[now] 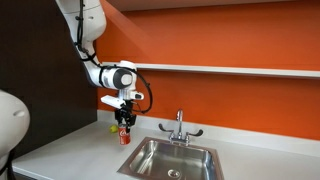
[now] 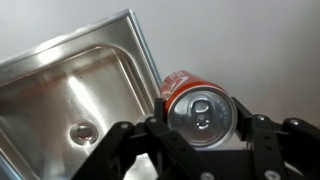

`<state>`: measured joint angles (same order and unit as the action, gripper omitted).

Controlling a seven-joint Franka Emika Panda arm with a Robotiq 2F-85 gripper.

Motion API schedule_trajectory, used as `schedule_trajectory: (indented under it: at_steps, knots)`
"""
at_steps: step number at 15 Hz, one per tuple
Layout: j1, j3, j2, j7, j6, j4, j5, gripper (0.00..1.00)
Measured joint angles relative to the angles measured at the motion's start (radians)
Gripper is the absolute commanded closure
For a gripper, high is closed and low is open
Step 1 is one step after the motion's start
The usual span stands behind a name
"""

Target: Put the can inside the sink

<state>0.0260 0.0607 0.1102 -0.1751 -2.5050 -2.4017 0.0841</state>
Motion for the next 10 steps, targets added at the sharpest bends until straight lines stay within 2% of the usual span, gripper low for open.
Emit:
schedule_trajectory:
  at_steps: [10]
  knots:
    - [-0.119,0.091,-0.001,-0.005,-0.057,-0.063,0.058,0.62]
